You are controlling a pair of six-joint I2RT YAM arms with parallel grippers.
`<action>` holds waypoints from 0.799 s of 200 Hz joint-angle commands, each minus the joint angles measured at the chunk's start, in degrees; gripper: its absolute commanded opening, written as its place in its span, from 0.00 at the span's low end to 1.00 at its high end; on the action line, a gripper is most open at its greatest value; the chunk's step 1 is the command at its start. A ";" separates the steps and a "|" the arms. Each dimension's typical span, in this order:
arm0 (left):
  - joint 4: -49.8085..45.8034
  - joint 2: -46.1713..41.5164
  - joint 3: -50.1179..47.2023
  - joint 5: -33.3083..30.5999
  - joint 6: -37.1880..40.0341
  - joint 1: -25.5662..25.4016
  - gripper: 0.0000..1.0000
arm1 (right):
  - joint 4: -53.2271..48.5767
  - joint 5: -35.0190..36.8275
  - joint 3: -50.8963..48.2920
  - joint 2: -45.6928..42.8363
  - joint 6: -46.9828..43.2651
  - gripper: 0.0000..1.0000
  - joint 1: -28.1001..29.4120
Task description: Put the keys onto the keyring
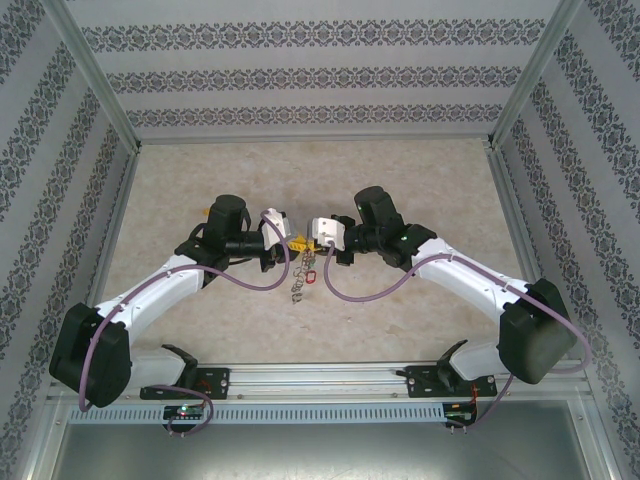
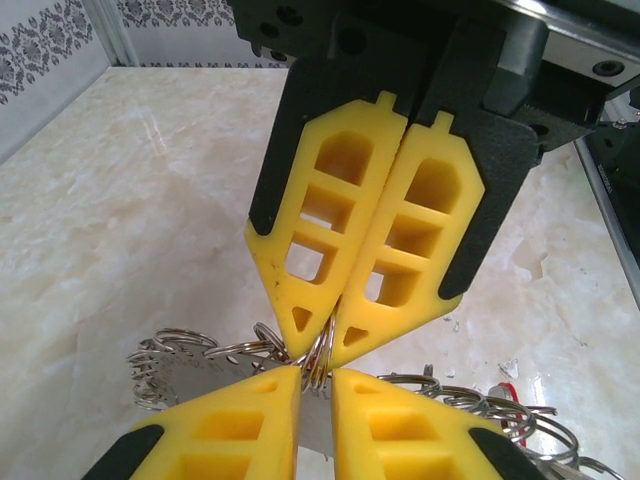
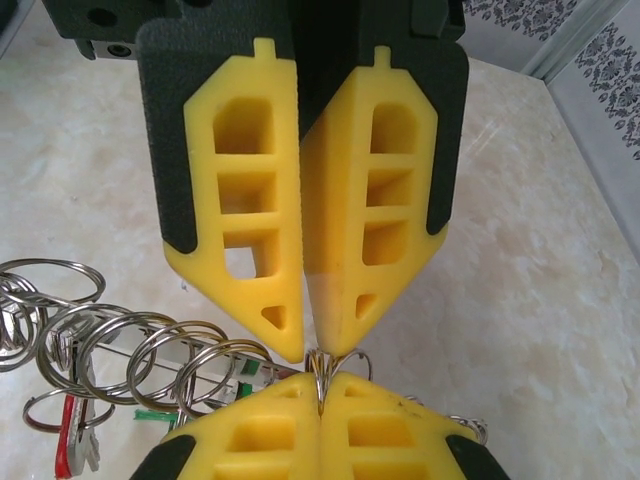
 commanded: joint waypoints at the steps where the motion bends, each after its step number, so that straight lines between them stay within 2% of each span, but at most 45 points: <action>1: -3.31 0.99 1.37 0.08 2.19 -0.57 0.15 | 5.61 -3.29 3.72 -0.17 2.06 0.05 1.33; 23: -3.82 1.14 1.59 -0.23 2.50 -0.60 0.14 | 6.43 -3.80 4.04 0.17 3.83 0.05 1.56; 59: -4.15 2.28 2.26 -0.22 1.86 -0.80 0.23 | 6.92 -2.76 4.27 1.70 4.58 0.04 2.97; 77: -4.43 2.57 2.34 -0.21 2.14 -0.83 0.23 | 7.05 -1.89 4.19 2.54 4.41 0.04 3.50; 110: -5.02 3.23 2.21 -1.41 2.71 -0.88 0.16 | 8.47 -1.97 3.69 3.37 5.14 0.04 3.78; 119: -4.94 3.58 2.28 -1.57 2.60 -0.81 0.10 | 8.95 -2.14 3.47 3.52 5.45 0.04 3.78; 127: -4.80 3.78 2.37 -1.47 2.60 -0.87 0.00 | 9.27 -2.23 3.23 3.61 5.70 0.04 3.70; 160: -4.21 3.58 1.50 -1.91 3.06 -0.79 0.00 | 9.30 -1.22 1.60 3.45 5.45 0.08 3.46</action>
